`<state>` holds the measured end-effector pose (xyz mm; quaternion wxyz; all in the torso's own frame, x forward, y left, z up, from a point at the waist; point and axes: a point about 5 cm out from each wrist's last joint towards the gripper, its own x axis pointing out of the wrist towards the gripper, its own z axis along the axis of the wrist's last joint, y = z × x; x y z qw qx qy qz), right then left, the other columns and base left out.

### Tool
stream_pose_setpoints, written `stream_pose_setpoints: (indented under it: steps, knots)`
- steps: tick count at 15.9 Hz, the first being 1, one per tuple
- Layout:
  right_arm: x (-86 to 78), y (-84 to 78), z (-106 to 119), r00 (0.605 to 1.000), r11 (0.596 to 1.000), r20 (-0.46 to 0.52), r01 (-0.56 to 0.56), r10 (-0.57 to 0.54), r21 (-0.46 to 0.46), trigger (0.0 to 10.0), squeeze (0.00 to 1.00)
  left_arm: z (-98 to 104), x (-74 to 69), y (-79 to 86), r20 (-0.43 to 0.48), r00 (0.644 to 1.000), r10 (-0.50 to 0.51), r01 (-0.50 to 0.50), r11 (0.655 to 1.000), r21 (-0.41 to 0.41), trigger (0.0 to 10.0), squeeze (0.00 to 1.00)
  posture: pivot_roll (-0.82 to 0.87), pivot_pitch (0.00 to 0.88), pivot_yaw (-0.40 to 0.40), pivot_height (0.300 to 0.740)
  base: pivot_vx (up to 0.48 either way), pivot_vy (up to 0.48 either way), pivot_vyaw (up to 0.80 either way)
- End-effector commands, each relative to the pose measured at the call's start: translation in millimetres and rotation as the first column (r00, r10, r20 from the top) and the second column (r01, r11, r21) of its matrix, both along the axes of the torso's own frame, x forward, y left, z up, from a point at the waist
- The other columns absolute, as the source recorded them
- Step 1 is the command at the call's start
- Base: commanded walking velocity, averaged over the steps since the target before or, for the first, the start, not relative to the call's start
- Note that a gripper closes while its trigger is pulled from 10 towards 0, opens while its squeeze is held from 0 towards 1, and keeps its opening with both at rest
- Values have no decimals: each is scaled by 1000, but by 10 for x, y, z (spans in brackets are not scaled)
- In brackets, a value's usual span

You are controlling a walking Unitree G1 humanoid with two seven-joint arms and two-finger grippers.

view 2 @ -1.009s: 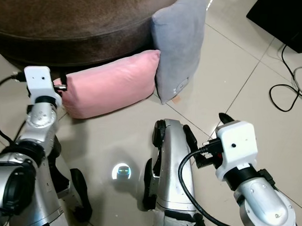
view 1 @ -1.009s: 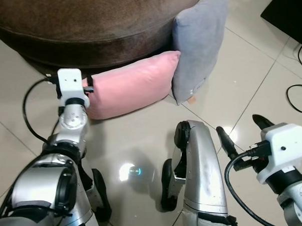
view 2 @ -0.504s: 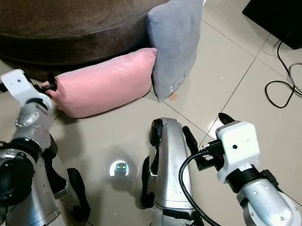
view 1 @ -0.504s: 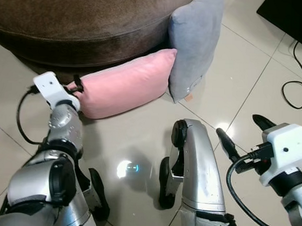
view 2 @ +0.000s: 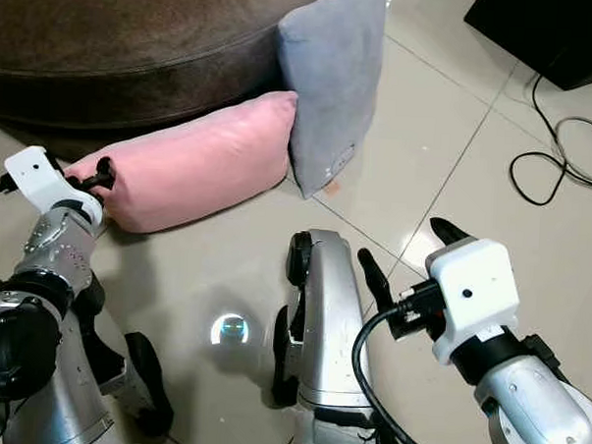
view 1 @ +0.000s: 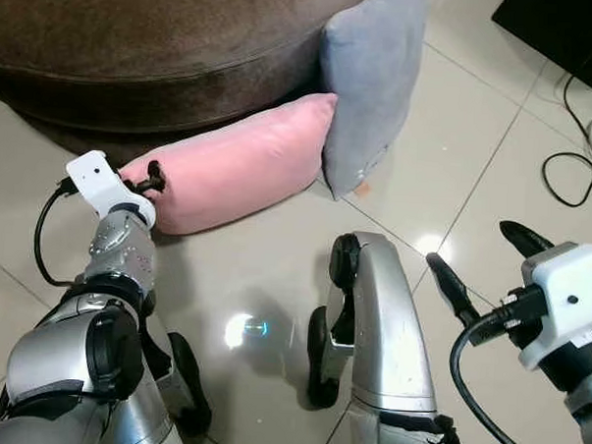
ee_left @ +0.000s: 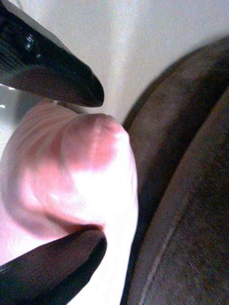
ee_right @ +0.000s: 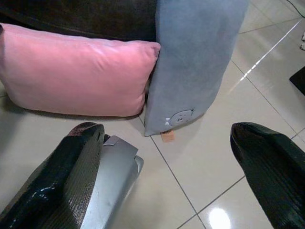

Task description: Move the pillow to the sofa from floor

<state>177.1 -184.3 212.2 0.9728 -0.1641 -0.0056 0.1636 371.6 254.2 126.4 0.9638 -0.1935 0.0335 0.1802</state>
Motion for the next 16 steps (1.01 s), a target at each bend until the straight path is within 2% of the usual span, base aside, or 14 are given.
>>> stream_pose_setpoints:
  steps: [1, 4, 7, 9, 10, 16]
  knots:
    - [-47, -28, 14, 1000, 1000, -13, 8, -9, -9, 10000, 0, -151, -69, 15, -57, 998, 11, -13, 999, -32, 10000, 0, -424, 436, -155, 417, 0, 0, 0]
    - [-56, -32, 24, 1000, 1000, -13, 4, -4, -11, 10000, 0, -142, -61, -1, -38, 999, -11, 10, 999, -43, 10000, 0, -426, 431, -157, 417, 0, 0, 0]
    - [-75, -40, 33, 1000, 1000, -12, 1, -1, -17, 10000, 0, -78, -44, -2, 25, 999, -34, 35, 999, -31, 10000, 0, -430, 429, -161, 417, 0, 0, 0]
    - [-85, -49, 40, 1000, 1000, -15, -2, 2, -21, 10000, 0, -38, -41, 34, 42, 999, -18, 19, 999, -29, 2157, 0, -434, 423, -165, 417, 0, 0, 0]
    - [-87, -49, 39, 1000, 1000, -16, -3, 3, -21, 10000, 0, -38, -42, 42, 41, 999, -15, 16, 999, -30, 0, 0, -434, 423, -165, 417, 0, 0, 0]
    - [-107, -51, 32, 1000, 1000, -25, -12, 11, -20, 10000, 0, -42, -60, 82, 34, 999, -6, 7, 1000, -5, 0, 0, -434, 418, -169, 417, 0, 0, 0]
